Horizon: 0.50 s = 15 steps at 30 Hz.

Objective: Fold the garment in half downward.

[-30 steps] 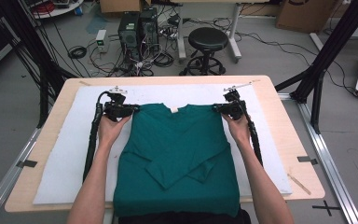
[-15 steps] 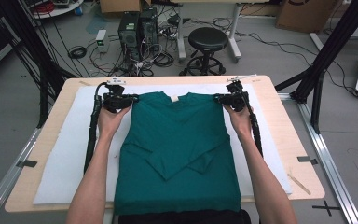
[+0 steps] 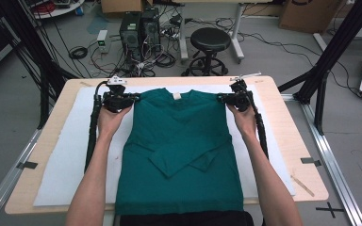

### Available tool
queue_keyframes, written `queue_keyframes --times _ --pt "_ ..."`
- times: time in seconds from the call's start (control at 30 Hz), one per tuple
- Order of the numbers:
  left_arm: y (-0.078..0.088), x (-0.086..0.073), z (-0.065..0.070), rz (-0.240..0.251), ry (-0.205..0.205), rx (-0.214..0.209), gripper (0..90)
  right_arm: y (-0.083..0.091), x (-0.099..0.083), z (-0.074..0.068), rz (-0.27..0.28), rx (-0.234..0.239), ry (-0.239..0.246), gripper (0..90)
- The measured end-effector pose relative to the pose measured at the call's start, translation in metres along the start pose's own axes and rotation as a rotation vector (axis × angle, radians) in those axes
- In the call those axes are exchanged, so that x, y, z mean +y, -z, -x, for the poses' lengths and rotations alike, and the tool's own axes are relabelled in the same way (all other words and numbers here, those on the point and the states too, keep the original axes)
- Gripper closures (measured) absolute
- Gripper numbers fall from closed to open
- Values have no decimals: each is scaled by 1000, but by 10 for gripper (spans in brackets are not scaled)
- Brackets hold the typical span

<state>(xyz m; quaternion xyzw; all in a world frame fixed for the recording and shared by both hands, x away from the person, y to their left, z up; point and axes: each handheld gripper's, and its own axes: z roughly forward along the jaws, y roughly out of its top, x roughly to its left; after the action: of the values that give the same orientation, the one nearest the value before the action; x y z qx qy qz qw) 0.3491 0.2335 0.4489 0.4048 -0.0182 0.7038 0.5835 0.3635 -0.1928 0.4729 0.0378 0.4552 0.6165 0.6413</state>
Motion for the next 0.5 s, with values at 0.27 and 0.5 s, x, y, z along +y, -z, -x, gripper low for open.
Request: queue_keyframes --times 0.27,0.5 --pt "2 -14 6 1 3 -23 853 -2 -13 -4 -9 14 11 857" --pt "7 -31 17 -9 -2 -33 853 -1 -33 -3 -42 58 2 856"
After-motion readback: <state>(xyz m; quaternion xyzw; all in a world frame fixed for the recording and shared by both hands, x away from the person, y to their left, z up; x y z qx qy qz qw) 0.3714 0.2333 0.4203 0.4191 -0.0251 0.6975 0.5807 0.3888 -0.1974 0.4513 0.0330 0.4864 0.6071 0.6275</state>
